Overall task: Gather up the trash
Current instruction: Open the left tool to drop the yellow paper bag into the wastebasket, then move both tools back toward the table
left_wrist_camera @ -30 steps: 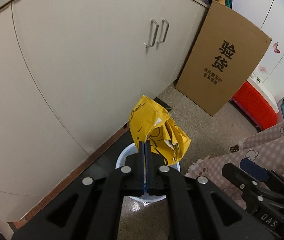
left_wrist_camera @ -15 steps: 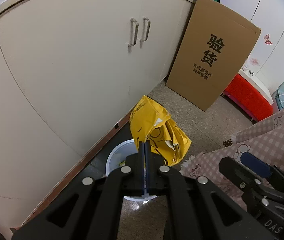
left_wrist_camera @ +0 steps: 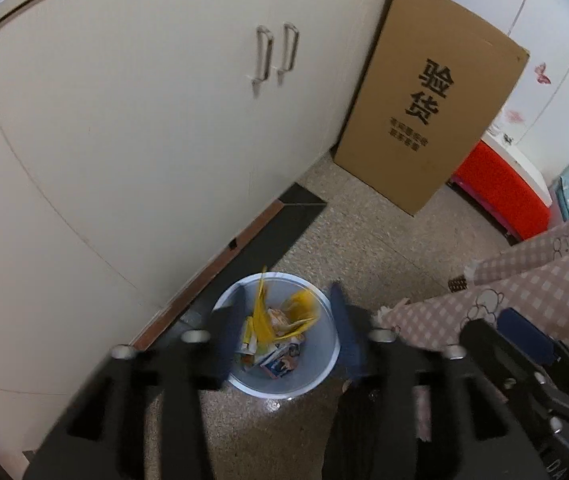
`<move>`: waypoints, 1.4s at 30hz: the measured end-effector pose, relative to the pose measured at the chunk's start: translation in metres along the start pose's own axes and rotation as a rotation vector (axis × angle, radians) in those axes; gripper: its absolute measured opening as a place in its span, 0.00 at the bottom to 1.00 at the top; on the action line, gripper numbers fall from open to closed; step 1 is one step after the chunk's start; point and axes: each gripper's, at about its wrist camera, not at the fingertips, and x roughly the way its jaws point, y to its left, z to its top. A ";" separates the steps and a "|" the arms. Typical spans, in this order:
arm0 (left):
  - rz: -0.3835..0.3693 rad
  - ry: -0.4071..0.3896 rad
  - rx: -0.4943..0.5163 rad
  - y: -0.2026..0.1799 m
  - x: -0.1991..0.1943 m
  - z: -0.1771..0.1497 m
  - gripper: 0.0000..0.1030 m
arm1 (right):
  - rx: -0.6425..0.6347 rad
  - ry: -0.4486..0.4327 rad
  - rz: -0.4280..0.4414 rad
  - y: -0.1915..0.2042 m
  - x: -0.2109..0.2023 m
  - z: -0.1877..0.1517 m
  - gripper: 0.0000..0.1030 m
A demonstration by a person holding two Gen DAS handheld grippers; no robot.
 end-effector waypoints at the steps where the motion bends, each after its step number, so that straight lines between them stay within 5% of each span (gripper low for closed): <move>1: 0.000 -0.001 0.002 0.000 -0.001 -0.001 0.44 | 0.001 -0.001 0.000 -0.001 -0.001 0.000 0.65; 10: -0.036 -0.042 0.013 -0.012 -0.037 0.000 0.50 | 0.005 -0.059 0.004 -0.004 -0.042 0.006 0.65; 20: -0.112 -0.181 0.064 -0.059 -0.117 0.002 0.61 | 0.036 -0.208 -0.004 -0.027 -0.137 0.012 0.67; 30: -0.214 -0.252 0.246 -0.169 -0.175 -0.020 0.67 | 0.107 -0.341 -0.097 -0.098 -0.235 0.000 0.68; 42: -0.347 -0.143 0.502 -0.309 -0.162 -0.057 0.68 | 0.275 -0.368 -0.297 -0.226 -0.293 -0.029 0.69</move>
